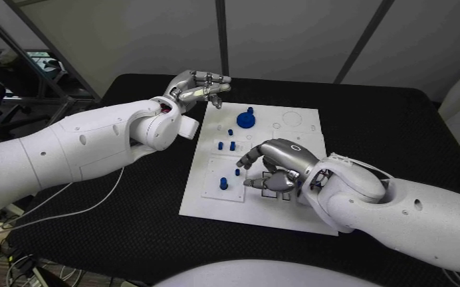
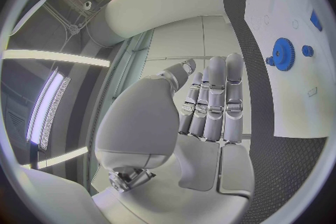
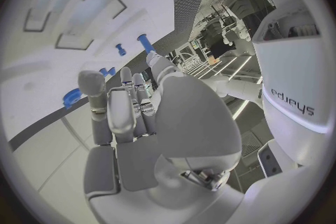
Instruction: Assemble the parts on the task board
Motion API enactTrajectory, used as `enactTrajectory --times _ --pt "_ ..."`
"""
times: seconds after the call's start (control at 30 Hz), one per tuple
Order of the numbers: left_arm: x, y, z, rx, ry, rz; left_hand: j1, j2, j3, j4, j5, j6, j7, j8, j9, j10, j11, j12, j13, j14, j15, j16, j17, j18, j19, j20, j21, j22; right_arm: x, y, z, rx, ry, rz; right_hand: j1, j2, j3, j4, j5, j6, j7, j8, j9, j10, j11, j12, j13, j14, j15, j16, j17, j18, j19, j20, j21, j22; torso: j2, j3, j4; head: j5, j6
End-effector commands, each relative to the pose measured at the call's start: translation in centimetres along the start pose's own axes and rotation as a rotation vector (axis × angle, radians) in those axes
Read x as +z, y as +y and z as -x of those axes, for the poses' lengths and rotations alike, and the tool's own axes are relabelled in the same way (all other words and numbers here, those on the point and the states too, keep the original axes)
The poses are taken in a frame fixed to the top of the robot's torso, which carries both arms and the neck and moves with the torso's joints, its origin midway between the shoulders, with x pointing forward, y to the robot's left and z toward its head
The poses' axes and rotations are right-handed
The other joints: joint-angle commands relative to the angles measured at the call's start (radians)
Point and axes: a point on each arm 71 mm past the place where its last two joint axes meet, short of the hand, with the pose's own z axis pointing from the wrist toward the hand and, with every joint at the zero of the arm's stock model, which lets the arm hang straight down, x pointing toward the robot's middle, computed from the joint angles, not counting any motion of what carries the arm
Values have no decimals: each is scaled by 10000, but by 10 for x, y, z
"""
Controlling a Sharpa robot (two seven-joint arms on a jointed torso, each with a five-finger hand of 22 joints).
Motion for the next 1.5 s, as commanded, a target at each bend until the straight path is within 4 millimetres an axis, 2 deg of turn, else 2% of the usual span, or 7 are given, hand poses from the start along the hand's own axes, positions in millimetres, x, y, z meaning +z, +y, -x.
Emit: enactTrajectory --times 0.03,0.1,0.2,0.3,0.57,0.83,1.5 --pt "-1 1 0 -54 101 15 -46 92 -42 5 -13 -61 10 -26 5 -68 -6 54 11 -72 32 3 -13 -170 -40 32 -48 -11 -19 -21 18 1441 -654 -1607 -503 -301 -562 353 403 507 -383 403 141 1883 -463 1502 792 345 -393 516 787 -237 660 -278 693 910 -45 -4 -95 -390 172" --pt "-2 2 0 -53 97 42 -55 97 -49 13 -14 -59 10 -22 6 -67 -6 62 12 -73 33 4 -16 -170 -41 34 -52 -14 -31 -32 23 1639 -681 -2266 -630 -322 -858 503 478 646 -531 619 219 2133 -613 2336 1448 436 -552 759 1164 -313 896 -461 938 1234 -54 -2 -145 -553 228" --pt "-4 3 1 -71 82 81 -61 100 -54 18 -15 -59 10 -19 7 -67 -6 66 13 -74 34 5 -19 -171 -41 35 -54 -15 -49 -48 30 1930 -674 -3301 -746 -194 -1584 910 890 631 -677 1145 452 2236 -759 6509 6066 597 -681 1391 2214 -454 1280 -639 1362 1820 -71 -18 -217 -793 282" --pt "-5 4 1 -174 54 121 -61 100 -54 18 -15 -59 10 -19 7 -67 -6 66 13 -74 34 5 -19 -171 -41 35 -54 -15 -64 -58 34 2023 -639 -4136 -787 46 -2089 1270 1284 478 -672 1533 656 2446 -755 8800 8874 689 -680 1795 2970 -526 1494 -633 1638 2221 -71 -30 -271 -1064 274" --pt "-8 7 0 -287 44 209 -61 100 -54 18 -15 -59 10 -19 7 -67 -6 66 13 -74 34 5 -19 -171 -41 35 -54 -15 -82 -66 35 1668 -417 -5516 -1047 325 -2943 1642 1377 96 -648 2075 936 2411 -700 9794 10262 722 -616 2004 3358 -556 1562 -589 1769 2418 -113 -35 -375 -1364 281" --pt "-9 10 -1 -322 50 252 -61 100 -54 18 -15 -59 10 -19 7 -67 -6 66 13 -74 34 5 -19 -171 -41 35 -54 -15 -89 -65 28 829 -5 -6131 -1211 354 -3261 1655 1339 23 -667 2343 1058 2463 -708 9969 10572 736 -615 2056 3467 -575 1611 -580 1840 2532 -127 -51 -384 -1428 247" --pt "-11 12 0 -341 51 297 -74 106 -74 30 -14 -52 3 -4 11 -67 -10 88 17 -78 34 12 -30 -171 -42 41 -66 -23 -86 -61 0 321 863 -6176 -1278 403 -3430 1660 1388 64 -726 2613 1175 2497 -753 10039 10736 757 -645 2113 3596 -597 1662 -598 1911 2646 -105 -65 -377 -1355 109"
